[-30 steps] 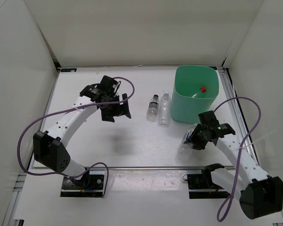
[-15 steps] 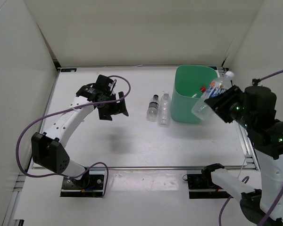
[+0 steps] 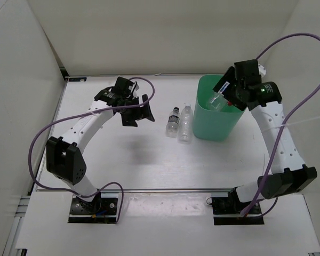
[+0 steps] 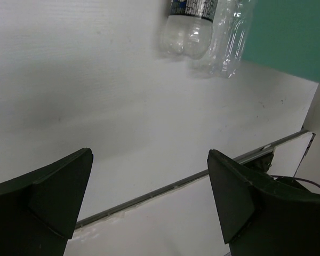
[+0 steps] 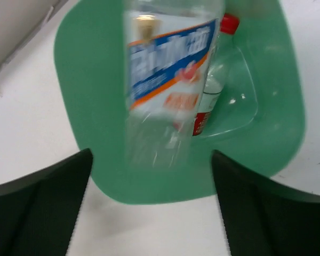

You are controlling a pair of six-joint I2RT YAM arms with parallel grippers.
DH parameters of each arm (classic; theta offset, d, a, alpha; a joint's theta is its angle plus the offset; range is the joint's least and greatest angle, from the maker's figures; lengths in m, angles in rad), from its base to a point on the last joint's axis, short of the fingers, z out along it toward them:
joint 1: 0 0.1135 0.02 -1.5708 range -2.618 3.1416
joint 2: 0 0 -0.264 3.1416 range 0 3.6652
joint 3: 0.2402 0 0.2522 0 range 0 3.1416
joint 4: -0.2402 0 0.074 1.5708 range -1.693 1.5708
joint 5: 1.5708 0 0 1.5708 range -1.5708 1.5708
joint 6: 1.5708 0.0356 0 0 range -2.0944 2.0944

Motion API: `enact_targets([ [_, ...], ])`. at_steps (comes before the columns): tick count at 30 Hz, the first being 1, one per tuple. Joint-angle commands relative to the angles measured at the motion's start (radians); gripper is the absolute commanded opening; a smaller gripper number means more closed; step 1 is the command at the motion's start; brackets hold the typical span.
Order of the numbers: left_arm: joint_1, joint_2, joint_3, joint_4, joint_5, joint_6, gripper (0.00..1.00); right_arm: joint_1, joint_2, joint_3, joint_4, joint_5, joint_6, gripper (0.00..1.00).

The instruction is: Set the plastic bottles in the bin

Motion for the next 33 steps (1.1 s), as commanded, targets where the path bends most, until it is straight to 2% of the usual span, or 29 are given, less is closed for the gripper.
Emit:
enact_targets([
  [1, 0.002, 0.032, 0.067, 0.048, 0.026, -0.011, 1.00, -0.029, -0.086, 0.009, 0.068, 0.036, -0.033, 1.00],
  [5, -0.007, 0.103, 0.119, 0.085, 0.064, -0.020, 1.00, -0.042, -0.077, 0.157, -0.068, 0.027, -0.045, 1.00],
  [7, -0.018, 0.161, 0.170, 0.094, 0.077, -0.020, 1.00, -0.042, -0.112, 0.185, -0.079, 0.016, -0.045, 1.00],
  [15, -0.076, 0.475, 0.444, 0.107, 0.108, 0.028, 1.00, -0.042, -0.282, 0.059, -0.125, -0.118, -0.069, 1.00],
  [21, -0.087, 0.626, 0.546, 0.107, 0.117, 0.028, 1.00, -0.042, -0.331, 0.012, -0.168, -0.142, -0.079, 1.00],
  [25, -0.096, 0.707, 0.557, 0.107, 0.138, 0.017, 1.00, -0.042, -0.340, 0.012, -0.188, -0.153, -0.097, 1.00],
  [27, -0.096, 0.729, 0.557, 0.117, 0.152, 0.017, 0.97, -0.042, -0.340, 0.021, -0.188, -0.153, -0.106, 1.00],
  [29, -0.096, 0.747, 0.557, 0.126, 0.167, 0.008, 0.85, -0.042, -0.340, 0.021, -0.188, -0.153, -0.115, 1.00],
  [33, -0.096, 0.734, 0.557, 0.127, 0.164, -0.001, 0.69, -0.042, -0.340, 0.021, -0.197, -0.144, -0.125, 1.00],
])
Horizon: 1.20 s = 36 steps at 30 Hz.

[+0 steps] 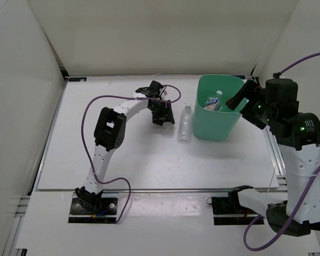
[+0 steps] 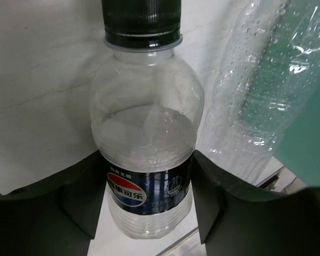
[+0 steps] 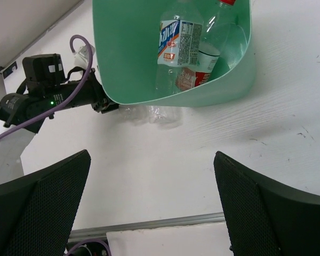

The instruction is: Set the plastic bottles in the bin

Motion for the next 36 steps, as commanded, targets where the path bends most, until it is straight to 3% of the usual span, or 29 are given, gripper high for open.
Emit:
enact_targets([
  [1, -0.004, -0.060, 0.035, 0.017, 0.003, 0.000, 0.67, -0.001, -0.010, 0.012, -0.007, 0.008, -0.033, 1.00],
  [5, 0.006, -0.200, 0.060, 0.008, -0.066, -0.023, 0.51, -0.001, -0.010, -0.008, -0.007, 0.031, -0.033, 1.00],
  [8, 0.028, -0.312, 0.133, 0.008, -0.107, -0.084, 0.46, -0.001, -0.021, -0.057, -0.007, 0.050, -0.009, 1.00],
  [12, 0.037, -0.396, 0.280, 0.079, -0.106, -0.137, 0.46, -0.001, -0.071, -0.112, 0.002, 0.073, 0.036, 1.00],
  [15, 0.025, -0.363, 0.353, 0.223, -0.002, -0.178, 0.56, -0.001, -0.102, -0.131, 0.002, 0.111, 0.054, 1.00],
  [18, -0.035, -0.205, 0.622, 0.269, 0.070, -0.198, 0.56, -0.001, -0.113, -0.140, 0.011, 0.146, 0.054, 1.00],
  [19, -0.062, -0.167, 0.643, 0.307, 0.090, -0.225, 0.58, -0.001, -0.124, -0.131, 0.020, 0.181, 0.045, 1.00],
  [26, -0.202, -0.143, 0.584, 0.378, 0.028, -0.197, 0.66, -0.020, -0.133, -0.067, 0.031, 0.232, -0.048, 1.00],
  [29, -0.236, -0.154, 0.546, 0.378, 0.008, -0.167, 0.79, -0.020, -0.153, -0.082, 0.051, 0.254, -0.058, 1.00],
  [30, -0.236, -0.177, 0.531, 0.378, 0.008, -0.167, 0.86, -0.020, -0.153, -0.082, 0.051, 0.254, -0.058, 1.00],
  [31, -0.236, -0.197, 0.531, 0.378, -0.029, -0.158, 1.00, -0.020, -0.162, -0.093, 0.051, 0.242, -0.058, 1.00],
  [34, -0.236, -0.373, 0.491, 0.378, -0.176, -0.103, 1.00, -0.020, -0.171, -0.125, 0.078, 0.211, -0.058, 1.00],
  [36, -0.195, -0.451, 0.451, 0.378, -0.198, -0.077, 1.00, -0.020, -0.208, -0.212, 0.124, 0.150, -0.058, 1.00],
])
